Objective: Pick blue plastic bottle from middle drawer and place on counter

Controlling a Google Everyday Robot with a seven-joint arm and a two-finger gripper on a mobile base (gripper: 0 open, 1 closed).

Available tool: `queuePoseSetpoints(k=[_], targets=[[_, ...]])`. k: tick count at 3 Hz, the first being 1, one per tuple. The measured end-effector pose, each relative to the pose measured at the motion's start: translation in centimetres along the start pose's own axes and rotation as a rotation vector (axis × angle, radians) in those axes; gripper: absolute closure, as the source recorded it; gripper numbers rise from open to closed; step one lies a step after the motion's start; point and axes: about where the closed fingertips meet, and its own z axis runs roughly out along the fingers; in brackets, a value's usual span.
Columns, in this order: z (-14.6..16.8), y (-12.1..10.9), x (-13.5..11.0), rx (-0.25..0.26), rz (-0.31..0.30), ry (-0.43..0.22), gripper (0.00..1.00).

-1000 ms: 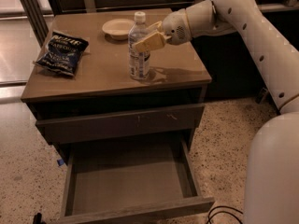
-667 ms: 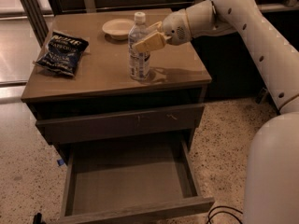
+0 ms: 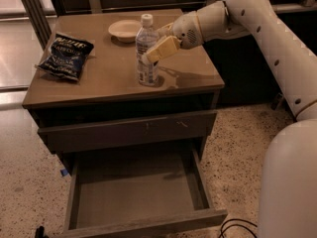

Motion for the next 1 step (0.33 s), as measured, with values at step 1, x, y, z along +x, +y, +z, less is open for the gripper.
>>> queuePoseSetpoints(k=[1], targets=[[0.0,0.0,0.0,0.0,0.0,0.0,0.0]])
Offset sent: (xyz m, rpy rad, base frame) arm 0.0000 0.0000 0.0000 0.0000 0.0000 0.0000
